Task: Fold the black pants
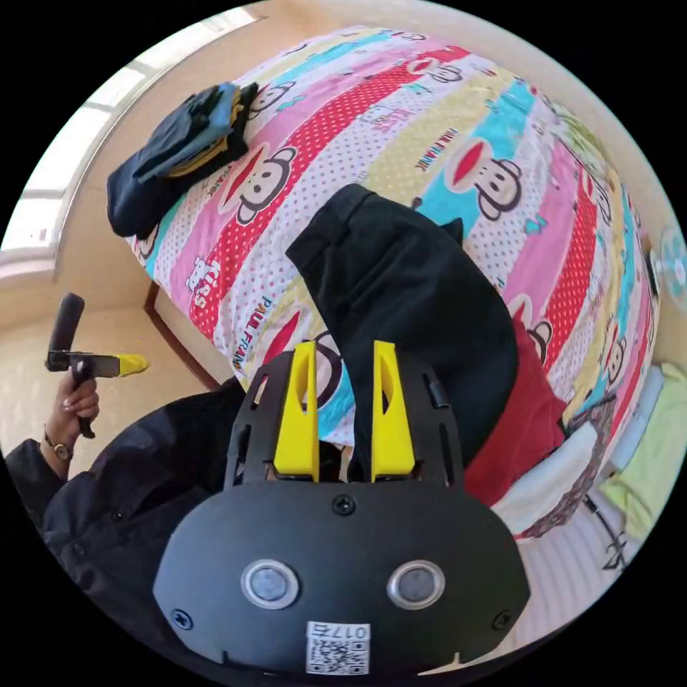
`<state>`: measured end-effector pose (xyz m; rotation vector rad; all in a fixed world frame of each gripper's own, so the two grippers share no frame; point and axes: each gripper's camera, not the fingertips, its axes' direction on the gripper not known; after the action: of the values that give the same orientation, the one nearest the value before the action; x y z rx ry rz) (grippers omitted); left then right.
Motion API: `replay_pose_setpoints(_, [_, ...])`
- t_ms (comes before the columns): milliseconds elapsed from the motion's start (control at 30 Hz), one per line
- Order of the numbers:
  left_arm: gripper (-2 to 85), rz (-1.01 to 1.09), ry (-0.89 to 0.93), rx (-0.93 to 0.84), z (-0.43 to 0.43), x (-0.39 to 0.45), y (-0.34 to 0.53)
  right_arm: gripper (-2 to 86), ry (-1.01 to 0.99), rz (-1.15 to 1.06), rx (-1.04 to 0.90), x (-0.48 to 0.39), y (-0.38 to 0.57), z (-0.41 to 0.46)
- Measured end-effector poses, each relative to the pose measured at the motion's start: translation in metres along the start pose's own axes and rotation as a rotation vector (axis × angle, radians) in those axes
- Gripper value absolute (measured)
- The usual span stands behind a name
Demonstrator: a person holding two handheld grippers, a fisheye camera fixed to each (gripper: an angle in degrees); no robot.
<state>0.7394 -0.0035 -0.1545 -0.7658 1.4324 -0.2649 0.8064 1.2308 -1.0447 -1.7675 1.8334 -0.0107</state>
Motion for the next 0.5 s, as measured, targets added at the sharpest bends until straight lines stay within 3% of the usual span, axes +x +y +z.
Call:
replay_pose_setpoints(200, [7.8,0.020,0.011,-0.031,0.062,-0.006,-0.007,12.4,0.253,-0.167,-0.253,-0.039,-0.082,0.163])
replay_pose_setpoints(300, [8.1,0.020,-0.015,0.007,0.083,-0.007,-0.017,6.5,0.363,-0.271,-0.228,-0.043,-0.079,0.188])
replay_pose_setpoints(367, [8.2,0.017,-0.004,0.063,0.098,-0.012,-0.029,3.8,0.274,-0.251,-0.195,-0.033,-0.078,0.175])
replay_pose_setpoints(500, [9.9,-0.009,-0.011,0.154,0.127,-0.023,-0.056,2.8,0.000,-0.001,-0.034,0.027,-0.059,0.116])
